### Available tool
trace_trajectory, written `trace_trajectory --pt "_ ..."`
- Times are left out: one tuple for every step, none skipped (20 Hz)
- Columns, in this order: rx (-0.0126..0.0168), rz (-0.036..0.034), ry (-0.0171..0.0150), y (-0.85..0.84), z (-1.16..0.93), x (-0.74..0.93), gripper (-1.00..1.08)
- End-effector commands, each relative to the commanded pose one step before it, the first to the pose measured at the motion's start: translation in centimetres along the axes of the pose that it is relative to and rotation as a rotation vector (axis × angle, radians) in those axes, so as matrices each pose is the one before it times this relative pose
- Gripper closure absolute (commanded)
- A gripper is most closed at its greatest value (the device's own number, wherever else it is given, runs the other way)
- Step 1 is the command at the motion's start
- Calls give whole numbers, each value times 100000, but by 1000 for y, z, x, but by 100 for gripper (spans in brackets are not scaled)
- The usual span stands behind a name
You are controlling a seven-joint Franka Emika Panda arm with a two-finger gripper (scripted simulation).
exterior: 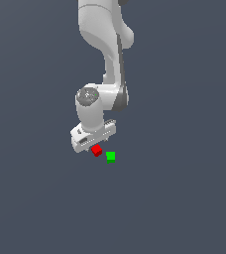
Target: Stack the red cube on top of the green cube.
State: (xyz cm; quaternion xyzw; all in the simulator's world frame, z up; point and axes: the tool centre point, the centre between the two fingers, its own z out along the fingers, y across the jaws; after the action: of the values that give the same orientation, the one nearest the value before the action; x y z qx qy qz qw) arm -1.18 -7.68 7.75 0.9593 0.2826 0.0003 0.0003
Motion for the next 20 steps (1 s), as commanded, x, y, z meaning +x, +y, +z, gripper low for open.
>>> trace_trajectory --pt "52 -2513 31 258 391 -85 -92" --pt "19 -657 -10 78 112 -28 -92" --pt "14 -539 -11 65 92 -21 -92" --pt "10 -420 -10 51 72 -15 -92" --pt "6 -301 -8 37 51 -9 -92" --pt "3 -176 -6 24 30 -6 -92" --pt "1 -69 -2 3 10 3 -92" --pt "18 438 -32 -30 -40 -20 -92" --pt "0 0 0 1 34 -2 -92" --pt "0 0 0 3 101 -5 -92" --pt "0 0 0 5 167 -8 -92" --pt "-4 -49 0 -15 232 9 -92" --pt "0 0 0 9 300 -15 -92" --pt "-6 -69 -1 -21 363 9 -92" --pt "-4 -49 0 -11 428 -4 -92" --pt "-4 -49 0 -10 490 -8 -92" --pt "-4 -49 0 -9 550 -12 -92" --pt "-4 -49 0 -8 542 -10 -92" --pt "-4 -49 0 -7 469 -3 -92" --pt "0 0 0 17 399 -14 -92"
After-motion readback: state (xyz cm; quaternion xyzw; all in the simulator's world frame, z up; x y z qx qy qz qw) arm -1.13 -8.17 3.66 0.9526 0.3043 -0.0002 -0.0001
